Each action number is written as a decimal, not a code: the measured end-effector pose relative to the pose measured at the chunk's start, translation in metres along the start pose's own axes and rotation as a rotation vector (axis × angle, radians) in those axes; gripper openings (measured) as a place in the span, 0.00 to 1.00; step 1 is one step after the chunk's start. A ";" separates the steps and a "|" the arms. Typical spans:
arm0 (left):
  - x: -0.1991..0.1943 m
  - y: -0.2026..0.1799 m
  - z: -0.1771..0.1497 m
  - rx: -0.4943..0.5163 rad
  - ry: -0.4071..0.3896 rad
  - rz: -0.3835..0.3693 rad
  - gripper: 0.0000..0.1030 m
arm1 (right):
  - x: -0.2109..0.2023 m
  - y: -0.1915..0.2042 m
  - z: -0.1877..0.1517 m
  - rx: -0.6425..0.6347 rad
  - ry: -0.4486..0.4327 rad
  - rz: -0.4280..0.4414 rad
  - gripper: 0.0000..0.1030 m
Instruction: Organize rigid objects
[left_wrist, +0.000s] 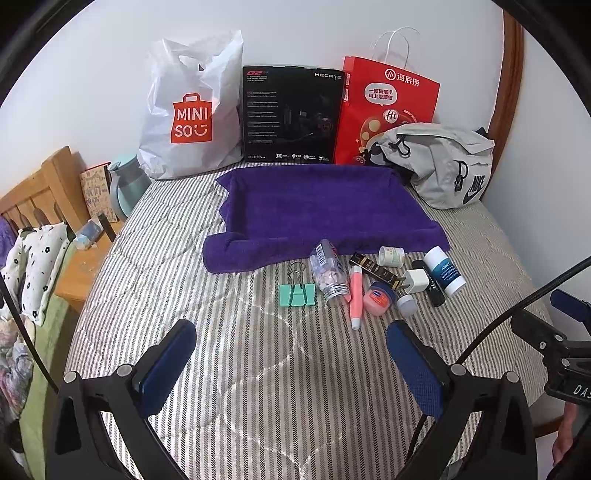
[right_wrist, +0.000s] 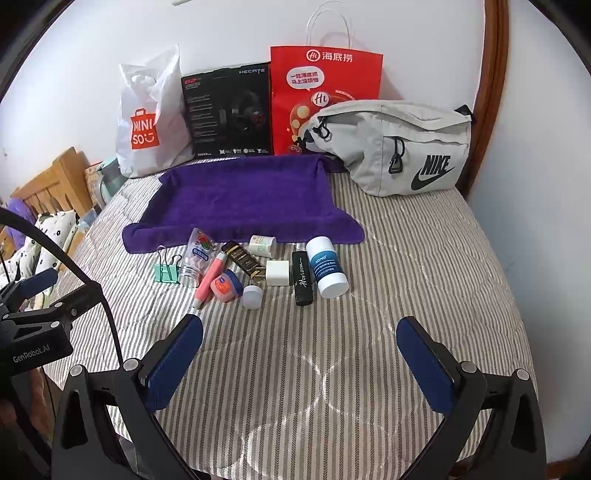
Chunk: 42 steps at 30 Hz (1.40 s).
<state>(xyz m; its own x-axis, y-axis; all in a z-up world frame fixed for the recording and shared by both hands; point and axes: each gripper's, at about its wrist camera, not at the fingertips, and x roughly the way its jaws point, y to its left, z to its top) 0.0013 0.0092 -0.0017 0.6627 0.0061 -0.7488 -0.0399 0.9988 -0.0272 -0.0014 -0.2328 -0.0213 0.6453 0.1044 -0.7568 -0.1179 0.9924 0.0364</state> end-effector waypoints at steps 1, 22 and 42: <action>0.000 0.000 0.000 -0.001 0.000 0.000 1.00 | 0.000 0.000 0.000 -0.001 0.001 -0.002 1.00; 0.002 -0.001 0.000 0.000 0.015 0.003 1.00 | 0.000 0.000 0.001 -0.001 0.003 -0.004 1.00; 0.029 0.010 0.000 -0.035 0.050 -0.010 1.00 | 0.016 -0.008 0.000 -0.007 0.035 -0.002 1.00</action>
<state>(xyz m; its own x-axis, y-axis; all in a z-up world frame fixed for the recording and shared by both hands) 0.0199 0.0198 -0.0234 0.6252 -0.0066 -0.7805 -0.0604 0.9966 -0.0569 0.0101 -0.2390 -0.0341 0.6189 0.0999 -0.7791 -0.1218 0.9921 0.0305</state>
